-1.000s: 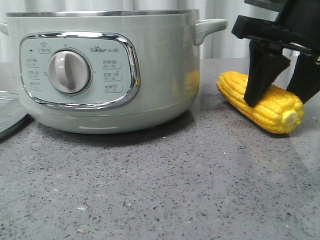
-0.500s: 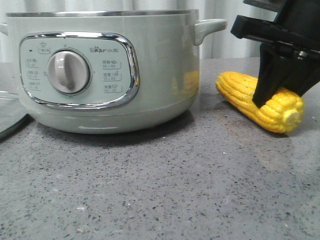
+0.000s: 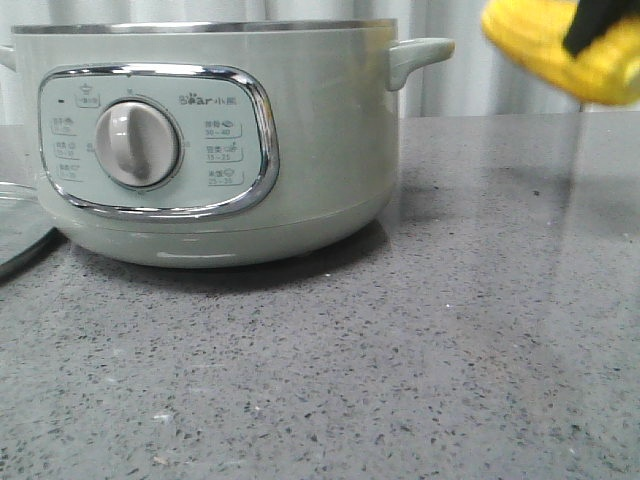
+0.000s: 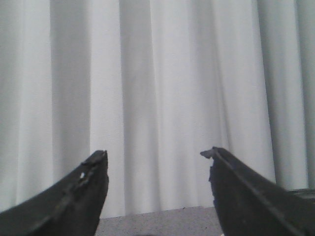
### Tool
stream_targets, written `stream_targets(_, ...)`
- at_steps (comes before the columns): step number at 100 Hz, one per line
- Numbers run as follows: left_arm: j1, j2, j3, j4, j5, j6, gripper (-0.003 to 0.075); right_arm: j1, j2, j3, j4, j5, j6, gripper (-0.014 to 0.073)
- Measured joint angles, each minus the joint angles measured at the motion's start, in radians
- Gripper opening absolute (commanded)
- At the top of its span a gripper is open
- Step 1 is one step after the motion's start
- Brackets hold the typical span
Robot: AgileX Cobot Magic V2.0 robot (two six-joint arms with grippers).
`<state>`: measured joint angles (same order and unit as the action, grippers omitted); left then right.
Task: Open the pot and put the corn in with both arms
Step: 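Lift the corn cob and carry it over the open pot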
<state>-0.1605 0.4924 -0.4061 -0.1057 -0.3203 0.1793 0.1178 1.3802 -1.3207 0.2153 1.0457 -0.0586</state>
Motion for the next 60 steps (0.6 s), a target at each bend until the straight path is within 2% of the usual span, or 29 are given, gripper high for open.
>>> stream_targets(24, 0.000, 0.000, 0.000, 0.000, 0.000, 0.000, 0.0405, 0.039, -0.024, -0.203, 0.019, 0.044, 0.000, -0.0074)
stream_targets(39, 0.000, 0.000, 0.000, 0.000, 0.000, 0.000, 0.0405, 0.177, -0.010, -0.265, 0.038, -0.010, 0.000, -0.0074)
stream_targets(60, 0.000, 0.000, 0.000, 0.000, 0.000, 0.000, 0.0405, 0.360, 0.094, -0.270, 0.052, -0.139, 0.000, -0.0074)
